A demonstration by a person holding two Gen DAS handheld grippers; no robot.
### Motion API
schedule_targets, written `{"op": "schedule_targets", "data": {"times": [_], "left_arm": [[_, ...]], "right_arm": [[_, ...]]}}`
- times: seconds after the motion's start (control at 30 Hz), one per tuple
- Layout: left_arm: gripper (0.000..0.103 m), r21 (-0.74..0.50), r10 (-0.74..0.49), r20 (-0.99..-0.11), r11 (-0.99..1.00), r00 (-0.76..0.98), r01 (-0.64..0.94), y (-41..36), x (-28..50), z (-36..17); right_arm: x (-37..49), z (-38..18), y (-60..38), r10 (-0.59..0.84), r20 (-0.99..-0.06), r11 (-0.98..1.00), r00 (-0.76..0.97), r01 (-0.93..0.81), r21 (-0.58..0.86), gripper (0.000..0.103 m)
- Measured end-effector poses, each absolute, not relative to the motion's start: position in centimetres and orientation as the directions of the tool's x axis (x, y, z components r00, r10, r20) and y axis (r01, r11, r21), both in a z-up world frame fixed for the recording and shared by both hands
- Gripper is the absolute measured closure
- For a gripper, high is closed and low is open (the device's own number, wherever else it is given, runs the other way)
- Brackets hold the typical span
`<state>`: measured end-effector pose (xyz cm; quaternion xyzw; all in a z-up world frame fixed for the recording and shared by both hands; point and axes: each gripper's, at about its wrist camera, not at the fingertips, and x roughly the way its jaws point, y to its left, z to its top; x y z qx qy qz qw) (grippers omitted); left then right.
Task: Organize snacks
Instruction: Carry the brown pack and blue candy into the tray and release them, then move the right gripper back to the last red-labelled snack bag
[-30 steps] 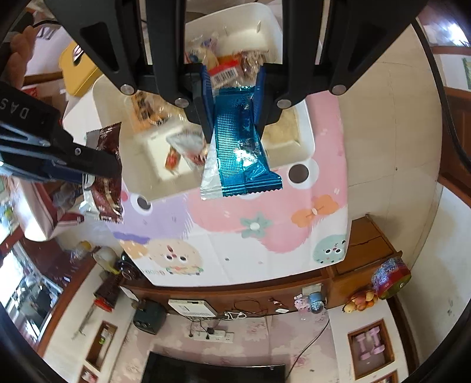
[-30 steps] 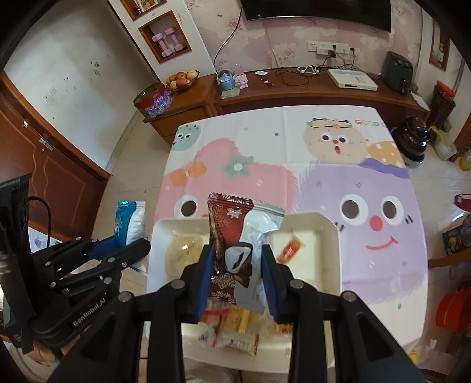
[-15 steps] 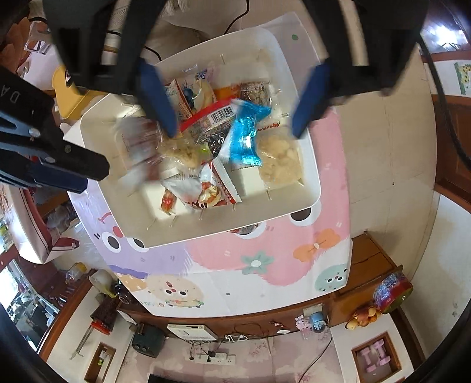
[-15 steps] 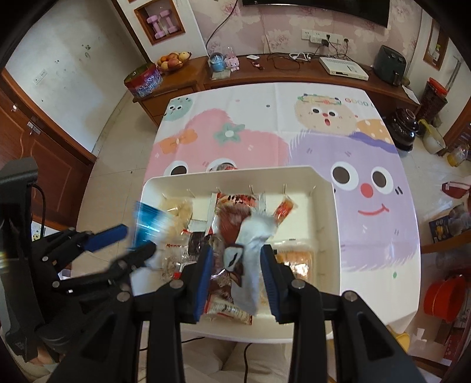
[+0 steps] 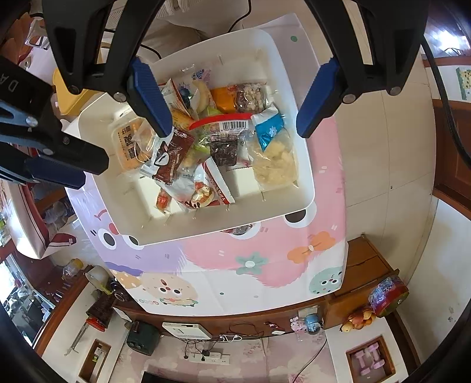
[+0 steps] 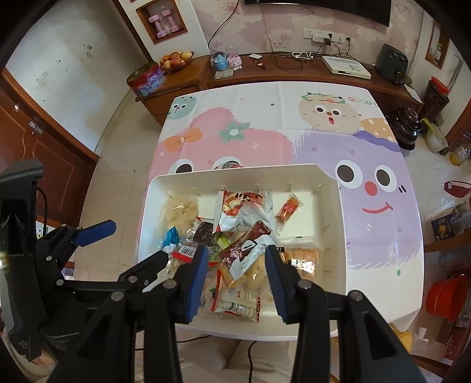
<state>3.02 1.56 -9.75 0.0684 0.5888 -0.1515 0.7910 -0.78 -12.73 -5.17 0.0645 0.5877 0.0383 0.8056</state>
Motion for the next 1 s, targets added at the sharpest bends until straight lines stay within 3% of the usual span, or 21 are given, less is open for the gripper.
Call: {"op": "schedule_targets", "data": {"times": [1.0], "left_arm": [[0.018,-0.042,-0.100,-0.963,0.973,0.252,0.228,2.1,6.6,-11.4]], "right_arm": [[4.4,-7.7,-13.5,0.174,-0.962,0.985,0.209,-0.021,0.174,0.062]]}}
